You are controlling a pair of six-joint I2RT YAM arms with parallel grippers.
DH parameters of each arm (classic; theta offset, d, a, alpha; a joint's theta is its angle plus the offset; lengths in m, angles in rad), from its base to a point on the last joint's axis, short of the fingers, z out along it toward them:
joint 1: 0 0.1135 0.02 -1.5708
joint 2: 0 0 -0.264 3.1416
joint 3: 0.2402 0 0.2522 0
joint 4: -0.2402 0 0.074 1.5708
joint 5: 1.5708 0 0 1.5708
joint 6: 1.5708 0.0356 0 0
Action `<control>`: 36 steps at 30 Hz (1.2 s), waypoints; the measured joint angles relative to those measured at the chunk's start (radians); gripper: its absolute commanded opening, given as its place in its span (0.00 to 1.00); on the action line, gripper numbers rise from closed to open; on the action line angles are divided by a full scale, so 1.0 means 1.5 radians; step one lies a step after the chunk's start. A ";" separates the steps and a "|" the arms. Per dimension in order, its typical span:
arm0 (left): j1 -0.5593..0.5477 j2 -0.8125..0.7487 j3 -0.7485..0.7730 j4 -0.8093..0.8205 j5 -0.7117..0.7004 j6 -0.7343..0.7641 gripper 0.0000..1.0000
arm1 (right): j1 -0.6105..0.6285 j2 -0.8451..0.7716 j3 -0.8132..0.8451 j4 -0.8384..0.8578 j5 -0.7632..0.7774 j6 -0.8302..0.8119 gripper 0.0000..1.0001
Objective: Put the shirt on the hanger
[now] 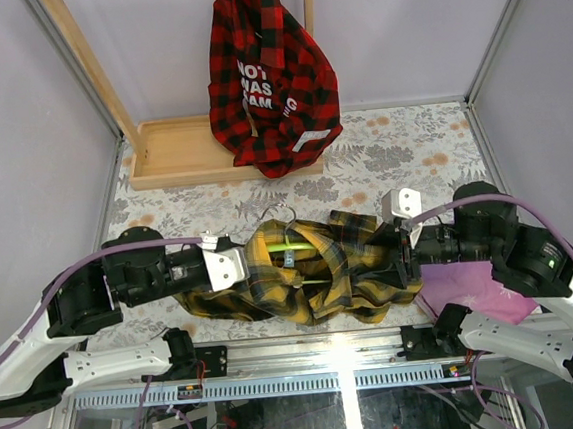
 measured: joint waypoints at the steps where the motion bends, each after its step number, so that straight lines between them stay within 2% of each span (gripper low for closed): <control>1: 0.000 0.002 0.000 0.000 0.000 0.000 0.00 | 0.000 0.003 0.000 0.004 -0.003 0.002 0.31; 3: 0.000 0.005 -0.001 0.001 0.000 0.000 0.00 | 0.000 0.009 0.000 0.010 -0.009 0.002 0.08; 4: 0.000 0.006 -0.002 0.002 0.001 0.000 0.00 | 0.000 0.012 0.000 0.012 -0.013 0.005 0.01; 6: 0.000 0.005 -0.007 0.002 0.000 -0.002 0.03 | 0.000 0.018 -0.002 0.011 -0.020 0.007 0.00; 7: 0.001 0.004 -0.010 0.003 0.000 -0.004 0.09 | -0.001 0.019 -0.004 0.012 -0.020 0.009 0.00; 9: 0.001 -0.001 -0.021 0.009 -0.001 -0.012 0.28 | -0.001 0.018 -0.007 0.014 -0.015 0.013 0.00; 11: 0.001 -0.010 -0.037 0.030 -0.002 -0.024 0.53 | -0.001 0.017 -0.009 0.016 -0.008 0.024 0.00; 13: 0.001 -0.023 -0.058 0.065 -0.004 -0.040 0.72 | -0.001 0.017 -0.009 0.016 0.011 0.037 0.00; 14: 0.002 -0.030 -0.070 0.083 -0.006 -0.052 0.85 | -0.001 0.018 -0.007 0.015 0.022 0.043 0.00; 15: 0.002 -0.036 -0.081 0.099 -0.008 -0.064 0.92 | -0.001 0.019 -0.004 0.014 0.034 0.049 0.00; 17: 0.002 -0.048 -0.099 0.123 -0.021 -0.091 1.00 | -0.001 0.026 0.008 0.011 0.058 0.058 0.00; 21: 0.002 -0.070 -0.122 0.164 -0.073 -0.144 1.00 | -0.001 0.044 0.037 0.011 0.106 0.065 0.00; 28: 0.002 -0.127 -0.170 0.202 -0.227 -0.262 1.00 | 0.000 0.138 0.128 0.019 0.228 0.065 0.00; 33: 0.002 -0.158 -0.198 0.202 -0.332 -0.351 1.00 | -0.001 0.273 0.261 0.026 0.302 0.062 0.00; 36: 0.002 -0.173 -0.209 0.201 -0.364 -0.389 1.00 | -0.001 0.346 0.357 0.026 0.327 0.053 0.00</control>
